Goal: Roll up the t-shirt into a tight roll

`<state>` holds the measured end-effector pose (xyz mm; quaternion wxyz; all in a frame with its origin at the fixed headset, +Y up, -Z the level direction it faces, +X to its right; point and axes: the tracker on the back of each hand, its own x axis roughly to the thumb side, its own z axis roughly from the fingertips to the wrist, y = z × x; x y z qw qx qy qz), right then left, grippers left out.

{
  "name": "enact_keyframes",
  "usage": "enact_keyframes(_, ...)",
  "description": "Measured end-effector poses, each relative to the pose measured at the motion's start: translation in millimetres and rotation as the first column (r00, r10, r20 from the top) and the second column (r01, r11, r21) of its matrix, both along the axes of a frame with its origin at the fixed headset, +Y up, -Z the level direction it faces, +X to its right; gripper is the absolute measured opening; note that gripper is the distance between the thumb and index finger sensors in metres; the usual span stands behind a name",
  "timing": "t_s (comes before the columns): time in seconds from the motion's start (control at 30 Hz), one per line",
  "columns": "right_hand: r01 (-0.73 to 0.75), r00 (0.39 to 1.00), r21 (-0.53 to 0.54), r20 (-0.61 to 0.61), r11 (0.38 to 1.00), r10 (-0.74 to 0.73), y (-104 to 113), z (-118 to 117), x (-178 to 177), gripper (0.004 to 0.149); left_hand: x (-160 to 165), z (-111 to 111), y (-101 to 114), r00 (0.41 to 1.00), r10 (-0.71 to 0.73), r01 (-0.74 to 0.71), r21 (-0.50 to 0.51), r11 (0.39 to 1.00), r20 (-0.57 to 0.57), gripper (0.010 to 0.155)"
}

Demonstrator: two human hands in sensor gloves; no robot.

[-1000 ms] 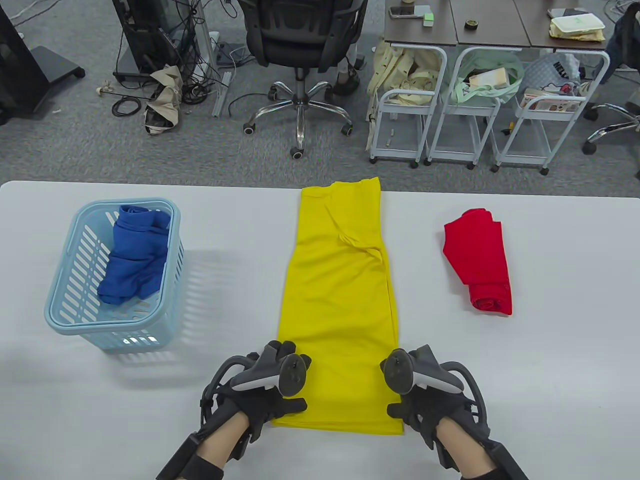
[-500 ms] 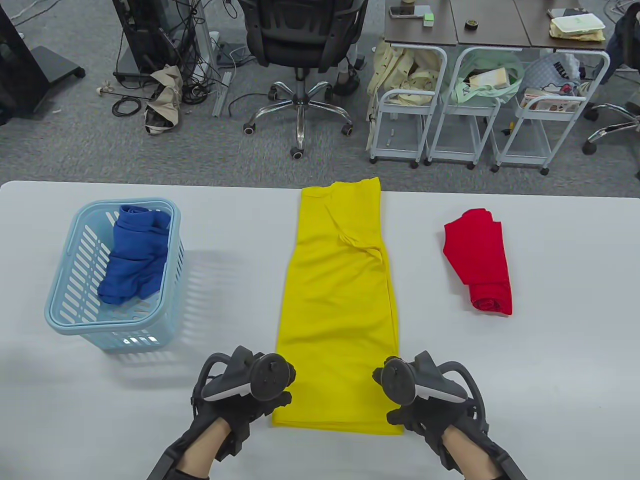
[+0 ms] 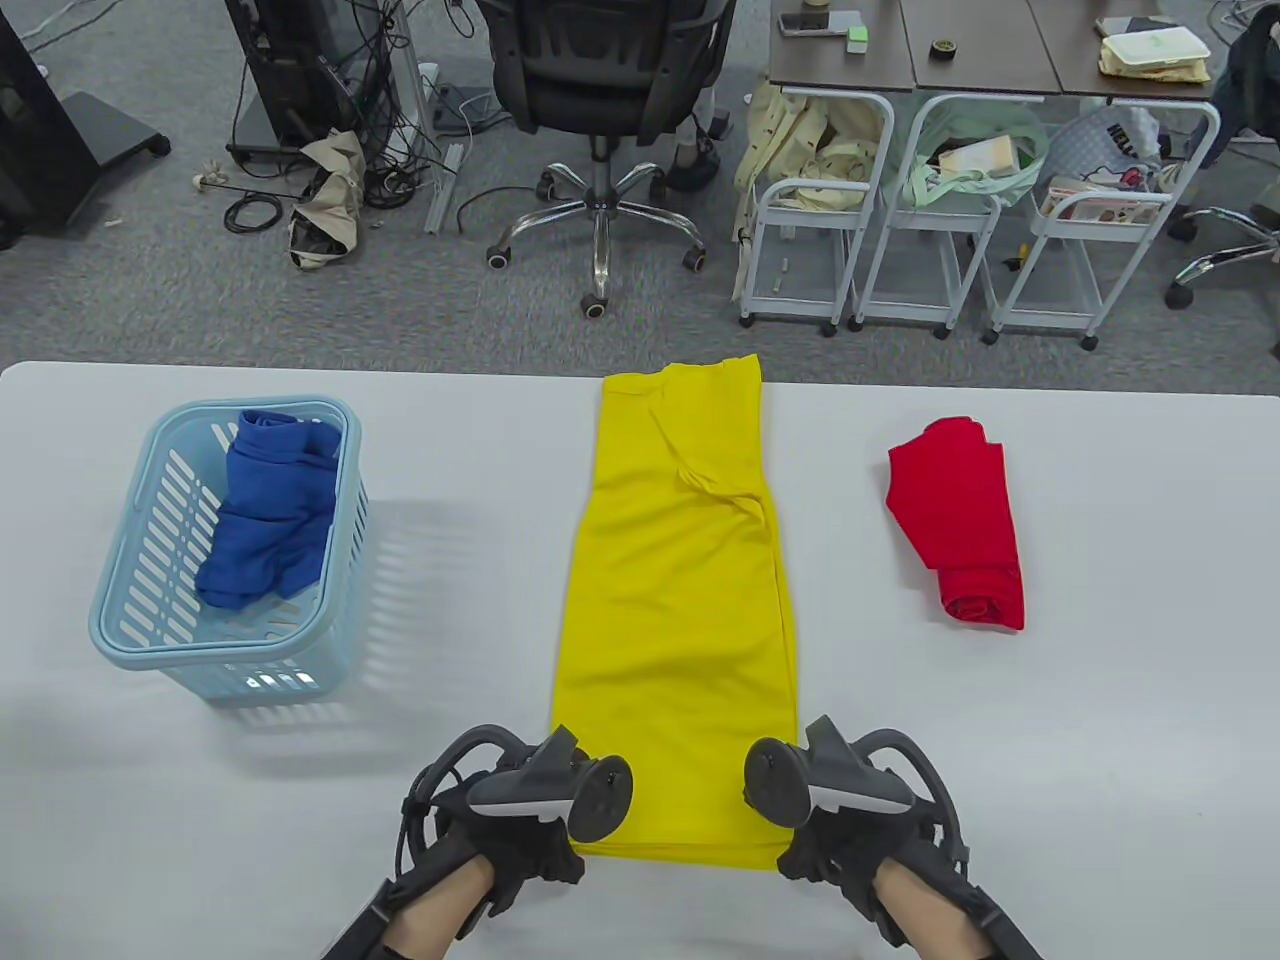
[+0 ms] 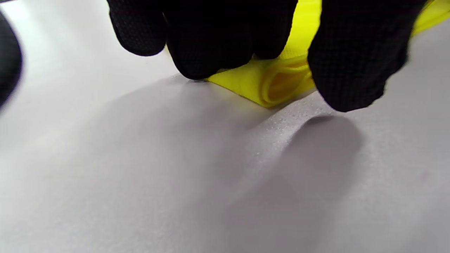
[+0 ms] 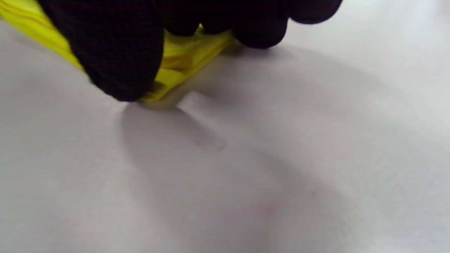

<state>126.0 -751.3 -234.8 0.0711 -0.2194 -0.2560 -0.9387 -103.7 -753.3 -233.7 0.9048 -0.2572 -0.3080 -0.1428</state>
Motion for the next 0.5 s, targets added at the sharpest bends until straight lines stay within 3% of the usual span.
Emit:
enact_keyframes(0.1,-0.022,1.000,0.015,-0.004,1.000,0.022,-1.0,1.3,-3.6,0.074,7.6,2.5,-3.9,0.999,-0.041,0.041,-0.008,0.999,-0.008,0.079)
enact_keyframes(0.3,0.031,0.999,0.108,0.014,0.994,-0.032,1.2,-8.4,-6.3,0.046,11.7,1.5,-6.3,1.000,-0.022,0.023,0.123,0.992,-0.008,0.059)
enact_keyframes(0.37,0.080,0.996,0.089,0.033,0.993,-0.083,2.7,-13.8,-2.4,0.043,8.6,-2.6,-5.0,1.000,0.000,0.003,0.112,0.994,-0.025,0.052)
enact_keyframes(0.5,0.160,0.983,0.028,0.086,0.987,-0.162,1.1,-22.0,10.5,0.044,-7.1,-16.1,-2.0,0.985,0.145,-0.142,0.040,0.989,-0.093,0.054)
